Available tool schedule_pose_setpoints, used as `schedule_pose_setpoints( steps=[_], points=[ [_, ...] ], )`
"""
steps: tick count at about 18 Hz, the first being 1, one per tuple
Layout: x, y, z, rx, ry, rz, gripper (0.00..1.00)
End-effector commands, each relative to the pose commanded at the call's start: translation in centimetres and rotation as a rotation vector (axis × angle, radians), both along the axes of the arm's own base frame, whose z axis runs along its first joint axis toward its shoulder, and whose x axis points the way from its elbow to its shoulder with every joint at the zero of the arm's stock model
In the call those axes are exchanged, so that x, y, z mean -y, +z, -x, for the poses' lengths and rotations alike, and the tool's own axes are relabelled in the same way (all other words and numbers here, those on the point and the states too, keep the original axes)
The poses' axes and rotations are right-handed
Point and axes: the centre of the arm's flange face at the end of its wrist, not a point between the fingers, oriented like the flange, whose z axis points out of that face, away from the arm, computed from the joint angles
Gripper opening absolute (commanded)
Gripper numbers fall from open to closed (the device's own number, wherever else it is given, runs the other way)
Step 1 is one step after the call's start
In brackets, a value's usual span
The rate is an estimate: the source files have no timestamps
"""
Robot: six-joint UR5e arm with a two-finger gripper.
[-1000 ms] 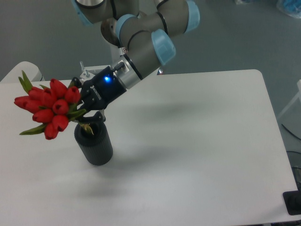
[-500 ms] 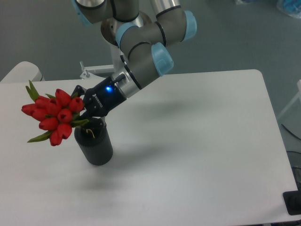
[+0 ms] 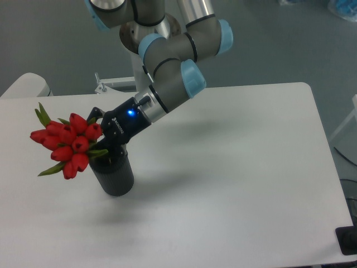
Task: Insert the flowers into the vase
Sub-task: 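Lower the tulip stems down into the grey vase, then open the gripper to release the tulips in the vase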
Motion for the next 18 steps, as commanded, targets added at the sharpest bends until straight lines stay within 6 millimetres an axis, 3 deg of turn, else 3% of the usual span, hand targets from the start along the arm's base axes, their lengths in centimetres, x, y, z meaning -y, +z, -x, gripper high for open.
schedule_pose_setpoints(
  steps=[9,12,18],
  points=[
    [0.9,-1.6,0.6,0.003,0.009,0.004,0.28],
    [1.1,-1.9,0.7,0.009,0.015,0.009,0.43],
    [1.8,-2.3,1.3,0.002,0.026,0.004,0.86]
  ],
)
